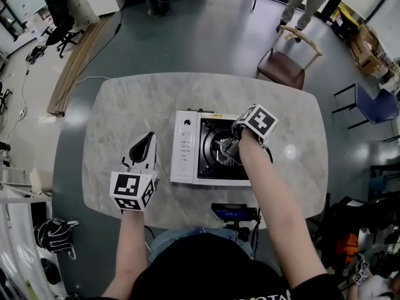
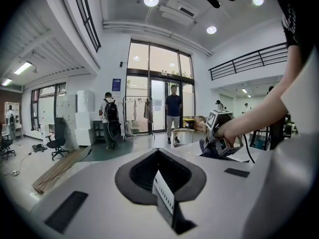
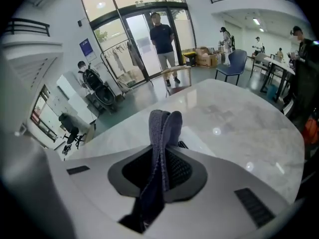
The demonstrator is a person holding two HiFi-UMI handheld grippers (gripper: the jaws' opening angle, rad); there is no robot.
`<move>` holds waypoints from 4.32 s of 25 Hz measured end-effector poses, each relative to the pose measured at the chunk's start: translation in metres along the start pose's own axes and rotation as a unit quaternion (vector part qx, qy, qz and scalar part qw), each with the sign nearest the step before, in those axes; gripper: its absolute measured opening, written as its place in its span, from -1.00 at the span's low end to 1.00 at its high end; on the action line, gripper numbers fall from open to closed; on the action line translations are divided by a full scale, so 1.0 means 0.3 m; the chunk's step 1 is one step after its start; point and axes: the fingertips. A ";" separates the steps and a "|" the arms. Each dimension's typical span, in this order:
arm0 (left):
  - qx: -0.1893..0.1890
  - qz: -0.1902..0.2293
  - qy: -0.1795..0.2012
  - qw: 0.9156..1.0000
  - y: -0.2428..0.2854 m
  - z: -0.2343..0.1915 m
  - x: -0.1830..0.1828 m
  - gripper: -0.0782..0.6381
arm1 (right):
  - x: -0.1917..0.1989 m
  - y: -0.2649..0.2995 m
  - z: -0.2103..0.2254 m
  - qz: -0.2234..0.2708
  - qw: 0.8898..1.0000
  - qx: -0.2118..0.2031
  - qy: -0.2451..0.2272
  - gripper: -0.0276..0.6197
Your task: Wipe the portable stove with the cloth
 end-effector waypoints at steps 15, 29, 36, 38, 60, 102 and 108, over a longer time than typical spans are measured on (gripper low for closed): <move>-0.006 -0.009 -0.003 1.000 0.003 -0.015 0.029 -0.75 | 0.046 0.097 -0.127 -0.114 0.978 -0.142 -0.102 -0.70; -0.022 -0.012 0.004 1.000 -0.031 -0.040 0.031 -0.75 | 0.208 0.096 -0.340 -0.277 0.867 -0.299 -0.287 -0.70; -0.039 -0.013 0.004 0.999 -0.059 -0.076 0.035 -0.75 | 0.291 0.085 -0.415 -0.313 0.805 -0.314 -0.395 -0.70; -0.041 -0.013 0.005 0.999 -0.068 -0.080 0.035 -0.75 | 0.294 0.083 -0.417 -0.318 0.795 -0.316 -0.410 -0.70; -0.005 0.037 0.004 0.999 -0.123 -0.048 -0.045 -0.75 | 0.170 -0.186 -0.476 -0.139 0.815 -0.413 -0.381 -0.70; 0.068 0.158 -0.010 0.985 -0.214 0.028 -0.253 -0.75 | 0.110 -0.961 -0.227 0.294 0.812 -0.248 -0.440 -0.70; 0.048 0.156 -0.001 0.987 -0.201 0.081 -0.278 -0.75 | 0.078 -0.938 -0.191 0.280 0.803 -0.263 -0.456 -0.70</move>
Point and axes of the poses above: the fingertips, and each gripper's own axes: y forward along the fingers, z to its right, x out of its underside, and after that the axes turned 15 degrees about -x, right-handed
